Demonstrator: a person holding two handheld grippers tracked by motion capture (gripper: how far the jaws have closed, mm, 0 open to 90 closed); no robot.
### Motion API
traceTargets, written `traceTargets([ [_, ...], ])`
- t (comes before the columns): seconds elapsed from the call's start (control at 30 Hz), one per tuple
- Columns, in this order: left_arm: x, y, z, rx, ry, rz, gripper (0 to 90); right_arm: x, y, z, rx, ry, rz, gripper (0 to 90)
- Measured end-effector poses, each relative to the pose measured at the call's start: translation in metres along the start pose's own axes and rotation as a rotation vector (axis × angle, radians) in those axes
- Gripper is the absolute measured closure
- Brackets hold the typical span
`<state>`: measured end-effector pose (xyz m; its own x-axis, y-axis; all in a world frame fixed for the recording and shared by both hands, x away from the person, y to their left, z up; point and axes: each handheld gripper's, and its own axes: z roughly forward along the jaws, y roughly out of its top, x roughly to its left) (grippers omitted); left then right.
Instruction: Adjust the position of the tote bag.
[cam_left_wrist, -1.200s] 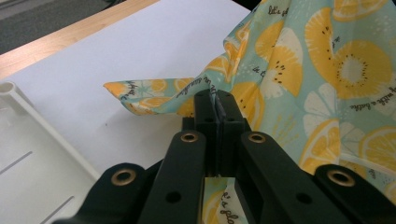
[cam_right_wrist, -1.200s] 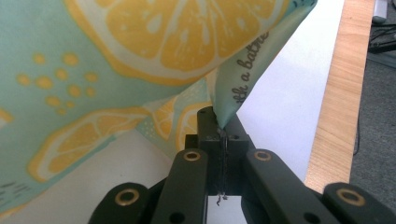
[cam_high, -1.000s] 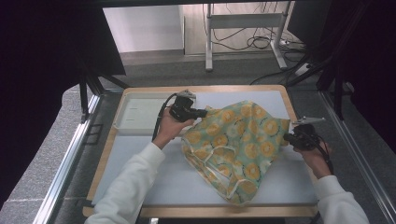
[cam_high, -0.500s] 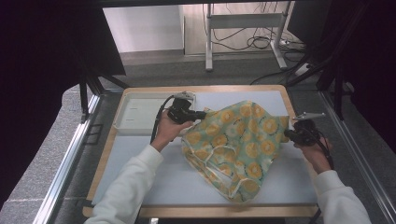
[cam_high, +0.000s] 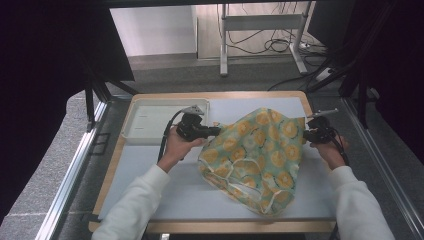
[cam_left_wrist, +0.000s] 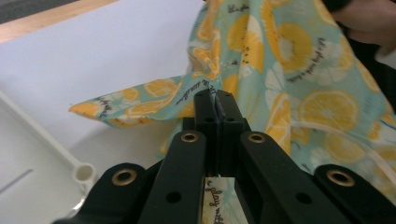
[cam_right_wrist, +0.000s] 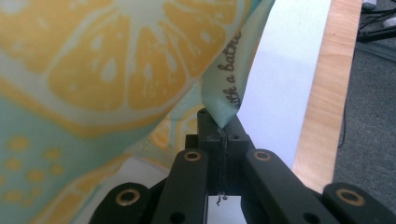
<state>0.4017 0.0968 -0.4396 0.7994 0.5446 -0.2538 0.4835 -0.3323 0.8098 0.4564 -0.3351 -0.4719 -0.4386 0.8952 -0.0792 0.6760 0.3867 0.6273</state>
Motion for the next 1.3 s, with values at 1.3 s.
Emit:
traceTargets([
  [1.3,-0.013,-0.027,-0.01,-0.06,-0.009,-0.033,89.7,-0.004,0.019,0.034,0.019,0.046,0.03,70.2],
])
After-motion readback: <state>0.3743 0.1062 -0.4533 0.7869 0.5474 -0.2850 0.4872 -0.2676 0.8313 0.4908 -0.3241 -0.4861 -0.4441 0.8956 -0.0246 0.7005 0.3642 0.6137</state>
